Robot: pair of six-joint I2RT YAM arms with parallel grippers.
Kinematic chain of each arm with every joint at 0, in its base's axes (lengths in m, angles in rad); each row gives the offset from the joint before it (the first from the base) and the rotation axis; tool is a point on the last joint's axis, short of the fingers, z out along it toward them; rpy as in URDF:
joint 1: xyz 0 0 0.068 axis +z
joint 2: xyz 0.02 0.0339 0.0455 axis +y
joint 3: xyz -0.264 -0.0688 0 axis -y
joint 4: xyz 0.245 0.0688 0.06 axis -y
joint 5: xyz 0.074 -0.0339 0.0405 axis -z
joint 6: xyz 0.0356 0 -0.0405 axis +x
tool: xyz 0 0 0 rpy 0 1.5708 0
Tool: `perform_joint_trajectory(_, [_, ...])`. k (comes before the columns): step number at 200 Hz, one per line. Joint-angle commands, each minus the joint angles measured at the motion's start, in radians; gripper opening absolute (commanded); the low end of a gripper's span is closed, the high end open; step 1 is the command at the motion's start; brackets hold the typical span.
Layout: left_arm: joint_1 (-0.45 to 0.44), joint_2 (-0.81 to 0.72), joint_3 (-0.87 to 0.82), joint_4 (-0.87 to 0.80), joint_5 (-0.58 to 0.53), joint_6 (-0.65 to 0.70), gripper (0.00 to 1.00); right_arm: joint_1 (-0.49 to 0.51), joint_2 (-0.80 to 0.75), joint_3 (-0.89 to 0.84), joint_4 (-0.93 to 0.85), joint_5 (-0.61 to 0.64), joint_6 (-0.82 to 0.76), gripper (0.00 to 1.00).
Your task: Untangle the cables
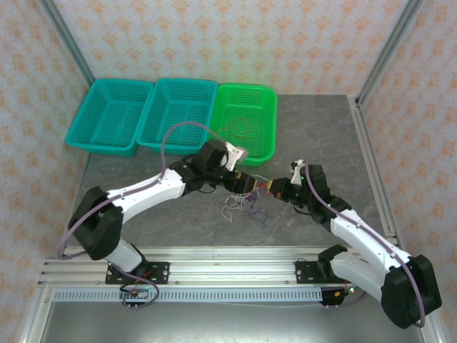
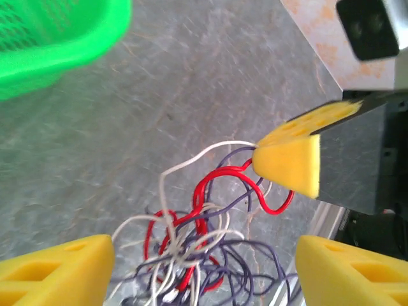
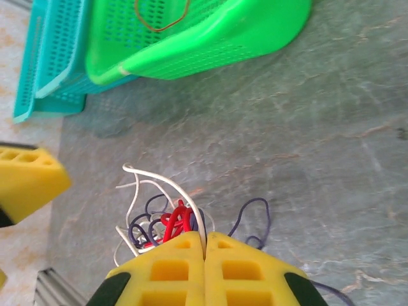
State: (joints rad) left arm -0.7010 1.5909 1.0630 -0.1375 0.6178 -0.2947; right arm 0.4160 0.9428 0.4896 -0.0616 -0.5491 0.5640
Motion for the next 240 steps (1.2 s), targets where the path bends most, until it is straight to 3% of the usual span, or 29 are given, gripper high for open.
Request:
perform_joint_trajectory(1, [-0.011,0.070,0.002,0.031,0.089,-0.013,0.75,0.005,-0.022,0.023,0.062,-0.040,0.013,0.00])
perform_joint_trajectory(15, [-0.014,0.116,0.009,0.035,0.082,-0.041,0.66,0.005,-0.031,0.009,0.103,-0.053,0.031,0.00])
perform_joint_trajectory(23, [-0.015,0.137,0.012,0.025,0.061,-0.051,0.54,0.005,-0.038,0.005,0.113,-0.053,0.036,0.00])
perform_joint_trajectory(31, [-0.015,0.151,0.010,0.012,0.025,-0.064,0.33,0.004,-0.048,0.003,0.112,-0.045,0.034,0.00])
perform_joint_trajectory(40, [-0.014,0.159,0.007,-0.015,-0.049,-0.080,0.00,0.004,-0.065,0.004,0.094,-0.019,0.032,0.00])
perform_joint_trajectory(61, [0.009,0.174,-0.019,-0.071,-0.161,-0.126,0.00,-0.025,-0.135,0.022,-0.046,0.109,0.034,0.00])
perform_joint_trajectory(76, [0.041,0.175,-0.077,-0.058,-0.186,-0.170,0.00,-0.106,-0.187,0.030,-0.144,0.164,0.076,0.00])
perform_joint_trajectory(105, [0.068,0.160,-0.162,-0.052,-0.222,-0.181,0.00,-0.330,-0.228,0.013,-0.221,0.059,0.174,0.00])
perform_joint_trajectory(120, [0.070,0.150,-0.181,-0.052,-0.229,-0.181,0.00,-0.385,-0.213,0.002,-0.221,0.012,0.192,0.03])
perform_joint_trajectory(143, [0.070,0.138,-0.186,-0.026,-0.195,-0.180,0.00,-0.390,-0.146,-0.010,-0.196,-0.049,0.192,0.06])
perform_joint_trajectory(172, [0.063,0.129,-0.168,0.014,-0.157,-0.176,0.00,-0.365,-0.054,-0.033,-0.172,-0.169,0.179,0.19])
perform_joint_trajectory(188, [0.060,0.128,-0.155,0.022,-0.152,-0.173,0.00,-0.333,-0.032,-0.045,-0.173,-0.188,0.177,0.54])
perform_joint_trajectory(199, [0.058,0.131,-0.149,0.024,-0.149,-0.173,0.00,-0.312,-0.044,-0.059,-0.188,-0.146,0.186,0.65])
perform_joint_trajectory(218, [0.055,0.135,-0.145,0.025,-0.146,-0.168,0.00,-0.286,-0.094,-0.108,-0.178,-0.054,0.246,0.69])
perform_joint_trajectory(240, [0.053,0.133,-0.151,0.029,-0.146,-0.166,0.00,-0.252,-0.132,-0.118,-0.142,-0.017,0.269,0.66])
